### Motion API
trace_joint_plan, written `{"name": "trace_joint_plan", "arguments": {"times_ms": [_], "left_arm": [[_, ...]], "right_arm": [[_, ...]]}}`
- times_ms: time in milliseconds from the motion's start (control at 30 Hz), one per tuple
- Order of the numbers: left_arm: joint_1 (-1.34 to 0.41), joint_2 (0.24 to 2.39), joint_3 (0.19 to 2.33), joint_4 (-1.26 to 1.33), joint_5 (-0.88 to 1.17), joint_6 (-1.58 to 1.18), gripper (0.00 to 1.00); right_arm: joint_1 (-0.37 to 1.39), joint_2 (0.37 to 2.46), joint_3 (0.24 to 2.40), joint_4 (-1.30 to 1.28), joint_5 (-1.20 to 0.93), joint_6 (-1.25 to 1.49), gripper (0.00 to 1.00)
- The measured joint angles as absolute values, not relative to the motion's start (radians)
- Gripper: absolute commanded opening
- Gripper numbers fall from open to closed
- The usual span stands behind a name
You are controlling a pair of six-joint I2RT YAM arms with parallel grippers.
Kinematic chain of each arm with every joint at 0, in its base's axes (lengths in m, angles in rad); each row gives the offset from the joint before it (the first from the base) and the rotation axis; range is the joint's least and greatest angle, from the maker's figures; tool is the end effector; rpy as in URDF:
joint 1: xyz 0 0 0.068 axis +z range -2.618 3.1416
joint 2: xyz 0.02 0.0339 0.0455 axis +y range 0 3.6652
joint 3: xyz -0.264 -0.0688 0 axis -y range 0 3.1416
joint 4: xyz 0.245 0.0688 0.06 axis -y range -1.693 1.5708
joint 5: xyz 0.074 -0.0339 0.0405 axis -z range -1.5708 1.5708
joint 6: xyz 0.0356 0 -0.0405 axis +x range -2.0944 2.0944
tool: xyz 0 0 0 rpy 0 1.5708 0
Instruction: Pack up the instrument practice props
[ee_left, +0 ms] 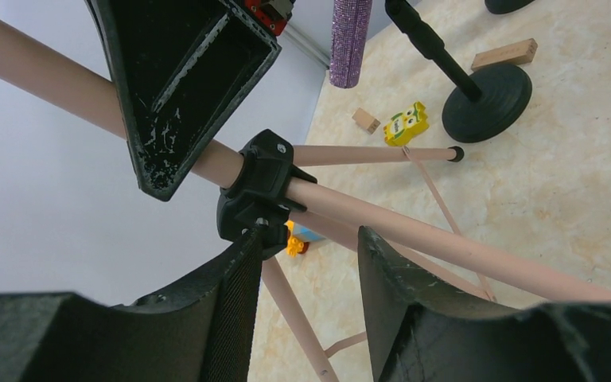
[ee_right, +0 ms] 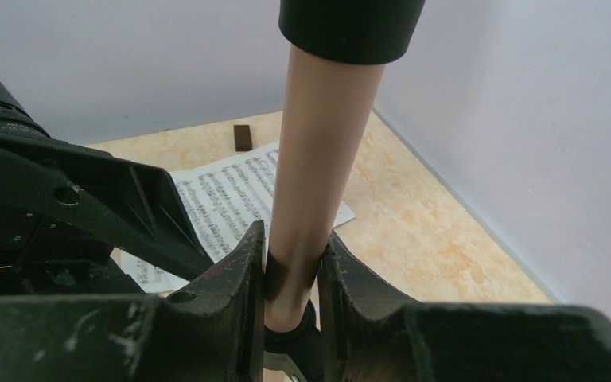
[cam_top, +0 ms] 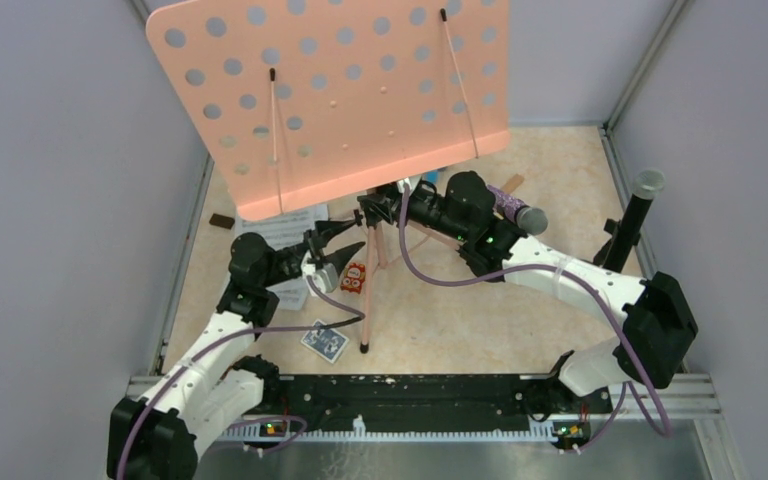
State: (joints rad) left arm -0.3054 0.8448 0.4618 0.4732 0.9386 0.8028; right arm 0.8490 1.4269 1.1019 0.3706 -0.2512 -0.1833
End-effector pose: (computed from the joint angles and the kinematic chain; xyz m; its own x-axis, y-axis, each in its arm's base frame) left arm 0.1717 -0.0842 0.2836 0.7387 0.2128 -0.6396 0.5940 0.2432 0.7669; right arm 0.2192 0.2624 0.3583 0.1920 -0.0490 -0.9802 -0.8707 0.4522 -0.1932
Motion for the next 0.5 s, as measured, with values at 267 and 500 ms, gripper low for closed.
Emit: {"name": "trace_joint_plan", "arguments": {"times_ms": [267,500], "left_arm": [[-0.317,0.9,0.487,0.522,0.938,0.789,0.33],[-0.319,0.932,0.524,0.523,0.938,0.768,0.07]], "right_arm": [[0.849,1.427,1.102,0.37,-0.249,-0.183,0.0],[0.849,1.427,1.102,0.37,-0.244,-0.183,0.0]]}}
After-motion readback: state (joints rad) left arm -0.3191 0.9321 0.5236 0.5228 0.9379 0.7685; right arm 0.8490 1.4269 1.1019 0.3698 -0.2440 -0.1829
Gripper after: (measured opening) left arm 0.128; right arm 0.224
